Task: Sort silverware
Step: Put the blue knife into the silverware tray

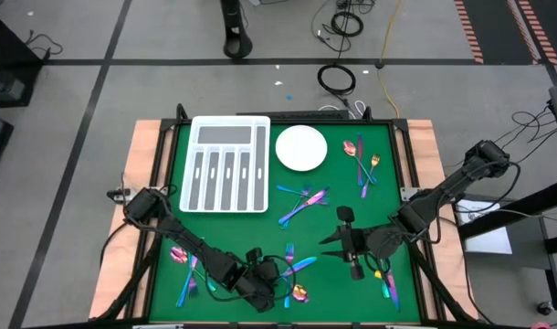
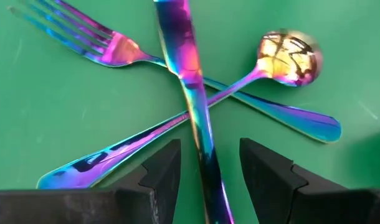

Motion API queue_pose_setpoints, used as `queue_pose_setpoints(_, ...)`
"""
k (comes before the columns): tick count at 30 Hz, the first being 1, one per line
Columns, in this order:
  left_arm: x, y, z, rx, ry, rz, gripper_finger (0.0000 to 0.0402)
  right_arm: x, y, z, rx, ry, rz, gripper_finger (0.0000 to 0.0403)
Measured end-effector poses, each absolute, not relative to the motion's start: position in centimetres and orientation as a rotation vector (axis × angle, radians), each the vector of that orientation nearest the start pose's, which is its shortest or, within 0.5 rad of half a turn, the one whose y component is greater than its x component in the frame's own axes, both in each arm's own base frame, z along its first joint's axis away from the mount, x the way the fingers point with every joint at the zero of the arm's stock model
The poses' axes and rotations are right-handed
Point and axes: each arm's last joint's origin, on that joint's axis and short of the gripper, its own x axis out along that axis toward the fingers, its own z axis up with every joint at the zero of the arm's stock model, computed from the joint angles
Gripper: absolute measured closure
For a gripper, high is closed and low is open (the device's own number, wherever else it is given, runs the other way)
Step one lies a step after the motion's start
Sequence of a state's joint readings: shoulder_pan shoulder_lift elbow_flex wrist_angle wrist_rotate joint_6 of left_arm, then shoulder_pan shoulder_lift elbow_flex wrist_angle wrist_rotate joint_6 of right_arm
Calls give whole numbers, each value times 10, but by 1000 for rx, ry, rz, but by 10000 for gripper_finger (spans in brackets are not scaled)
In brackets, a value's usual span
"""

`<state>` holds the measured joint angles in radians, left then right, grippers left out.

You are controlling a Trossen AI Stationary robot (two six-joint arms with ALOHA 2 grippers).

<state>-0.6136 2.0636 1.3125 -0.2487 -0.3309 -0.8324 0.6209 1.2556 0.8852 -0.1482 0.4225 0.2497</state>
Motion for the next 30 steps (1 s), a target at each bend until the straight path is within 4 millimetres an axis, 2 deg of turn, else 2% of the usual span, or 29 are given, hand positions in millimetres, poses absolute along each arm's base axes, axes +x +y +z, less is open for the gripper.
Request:
queue_pose_setpoints(11, 347, -233, 114, -308, 943, 160, 241, 227, 147, 275, -17, 469, 136, 298)
queue_pose_setpoints(15, 347, -232, 113, -289, 945, 164, 283, 227, 147, 275, -17, 469, 136, 298)
queue_pose_setpoints(20, 346, -232, 112, -245, 942, 155, 364, 227, 147, 275, -18, 469, 136, 298)
queue_pose_setpoints(22, 346, -233, 112, -238, 942, 148, 370, 227, 147, 275, -21, 469, 137, 298)
queue_pose_setpoints(27, 344, -235, 124, -237, 929, 108, 369, 227, 147, 275, -21, 469, 137, 298)
queue_pose_setpoints(30, 339, -239, 139, -239, 924, 49, 357, 227, 147, 275, -22, 470, 137, 298)
